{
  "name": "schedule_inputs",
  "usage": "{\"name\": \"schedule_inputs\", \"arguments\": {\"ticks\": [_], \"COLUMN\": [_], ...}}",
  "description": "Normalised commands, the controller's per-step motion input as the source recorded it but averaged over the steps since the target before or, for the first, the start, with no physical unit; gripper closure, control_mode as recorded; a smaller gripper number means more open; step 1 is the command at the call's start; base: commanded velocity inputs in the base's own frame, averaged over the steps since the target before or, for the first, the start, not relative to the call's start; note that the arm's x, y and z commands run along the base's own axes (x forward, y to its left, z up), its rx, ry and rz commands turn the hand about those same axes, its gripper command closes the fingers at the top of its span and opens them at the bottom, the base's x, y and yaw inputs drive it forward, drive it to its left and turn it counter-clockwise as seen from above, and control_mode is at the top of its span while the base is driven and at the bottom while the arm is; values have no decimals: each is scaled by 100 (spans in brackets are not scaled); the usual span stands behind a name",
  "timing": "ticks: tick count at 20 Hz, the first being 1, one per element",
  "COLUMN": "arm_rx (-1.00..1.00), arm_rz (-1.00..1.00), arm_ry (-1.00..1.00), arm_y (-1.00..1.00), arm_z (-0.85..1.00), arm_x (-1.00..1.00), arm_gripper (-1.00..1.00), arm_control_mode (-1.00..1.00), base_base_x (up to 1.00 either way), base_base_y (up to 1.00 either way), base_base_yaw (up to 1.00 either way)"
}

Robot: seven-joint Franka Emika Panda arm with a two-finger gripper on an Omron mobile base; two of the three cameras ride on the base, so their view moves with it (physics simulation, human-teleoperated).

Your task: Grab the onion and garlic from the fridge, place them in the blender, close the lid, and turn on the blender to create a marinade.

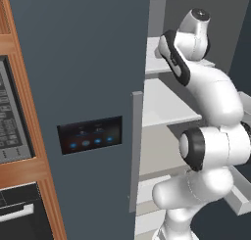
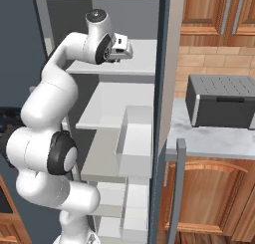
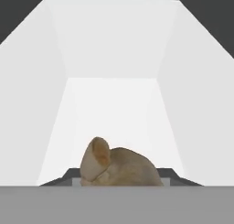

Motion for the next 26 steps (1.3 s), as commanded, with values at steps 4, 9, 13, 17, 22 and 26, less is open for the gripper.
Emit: {"name": "schedule_inputs", "arguments": {"ticks": [4,9,13,17,22,26], "arm_rx": [0,1,3,4,1,0], "arm_rz": [0,0,0,0,0,1], "arm_ry": [-4,-7,0,0,3,9], "arm_y": [17,17,17,25,35,40], "arm_z": [2,1,0,0,-9,-46], "arm_x": [-100,-100,-100,-100,-100,-87], "arm_gripper": [100,100,100,100,100,100], "arm_control_mode": [-100,-100,-100,-100,-100,-100], "base_base_x": [0,0,0,0,0,0], "base_base_y": [0,0,0,0,0,0], "base_base_yaw": [0,0,0,0,0,0]}}
